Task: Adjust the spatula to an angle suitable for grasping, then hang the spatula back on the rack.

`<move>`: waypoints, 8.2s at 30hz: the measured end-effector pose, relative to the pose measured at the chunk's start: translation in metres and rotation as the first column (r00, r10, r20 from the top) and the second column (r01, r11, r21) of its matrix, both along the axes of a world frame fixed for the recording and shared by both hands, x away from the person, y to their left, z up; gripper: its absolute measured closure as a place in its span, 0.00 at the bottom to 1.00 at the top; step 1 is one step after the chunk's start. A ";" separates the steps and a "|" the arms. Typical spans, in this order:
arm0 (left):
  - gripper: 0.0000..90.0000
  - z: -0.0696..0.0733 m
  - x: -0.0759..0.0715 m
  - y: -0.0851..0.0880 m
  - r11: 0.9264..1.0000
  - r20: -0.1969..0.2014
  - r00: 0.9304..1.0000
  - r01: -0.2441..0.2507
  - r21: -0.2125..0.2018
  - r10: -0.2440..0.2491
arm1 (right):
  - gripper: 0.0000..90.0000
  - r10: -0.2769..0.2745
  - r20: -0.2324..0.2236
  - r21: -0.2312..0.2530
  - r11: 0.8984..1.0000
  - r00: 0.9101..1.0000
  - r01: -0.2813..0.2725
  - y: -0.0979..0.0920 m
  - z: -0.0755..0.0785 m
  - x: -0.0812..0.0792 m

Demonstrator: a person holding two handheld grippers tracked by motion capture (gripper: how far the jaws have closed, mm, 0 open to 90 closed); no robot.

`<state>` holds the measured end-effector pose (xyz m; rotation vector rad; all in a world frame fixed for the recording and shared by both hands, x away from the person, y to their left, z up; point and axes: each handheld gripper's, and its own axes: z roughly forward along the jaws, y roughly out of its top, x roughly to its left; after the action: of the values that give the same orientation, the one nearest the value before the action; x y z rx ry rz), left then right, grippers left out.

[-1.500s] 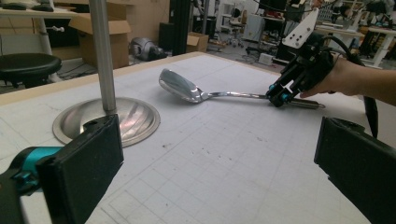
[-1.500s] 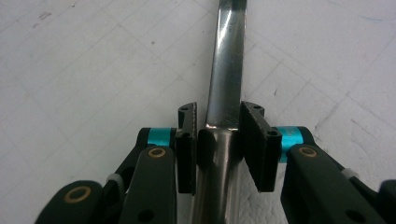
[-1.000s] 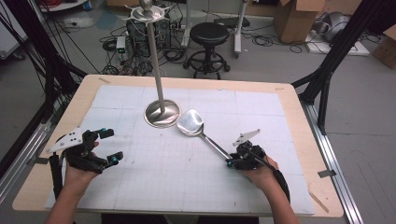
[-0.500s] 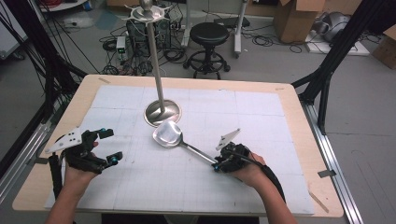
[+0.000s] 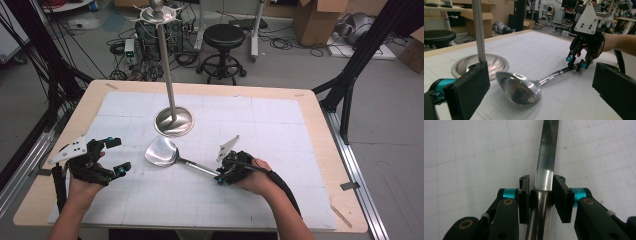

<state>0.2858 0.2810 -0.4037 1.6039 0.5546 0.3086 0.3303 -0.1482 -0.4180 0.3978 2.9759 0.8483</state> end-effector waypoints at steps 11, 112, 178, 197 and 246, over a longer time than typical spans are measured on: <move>0.02 0.000 0.000 0.001 1.000 0.002 1.000 0.001 -0.001 -0.001 | 0.76 0.053 -0.016 -0.027 0.998 0.998 -0.053 0.032 -0.003 0.013; 0.02 0.000 -0.001 0.000 1.000 0.001 1.000 0.008 0.010 -0.008 | 0.66 -0.146 0.094 -0.009 0.989 0.985 0.148 -0.015 -0.006 0.028; 0.02 0.001 -0.004 -0.002 1.000 0.003 1.000 0.014 0.018 -0.014 | 0.34 -0.270 0.176 0.502 0.852 0.947 0.149 -0.097 0.046 -0.054; 0.02 -0.003 -0.001 -0.008 0.999 -0.015 0.999 0.042 0.014 -0.042 | 0.23 -0.410 0.108 0.628 0.734 0.906 0.258 -0.131 0.037 -0.051; 0.02 0.025 0.050 -0.125 0.886 -0.129 0.959 0.282 0.368 -0.252 | 0.22 -0.423 0.113 0.611 0.743 0.899 0.273 -0.130 0.035 -0.047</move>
<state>0.3356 0.1562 -0.3784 2.0556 0.3348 0.1509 0.2829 -0.2787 -0.3832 0.7726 2.2375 1.6079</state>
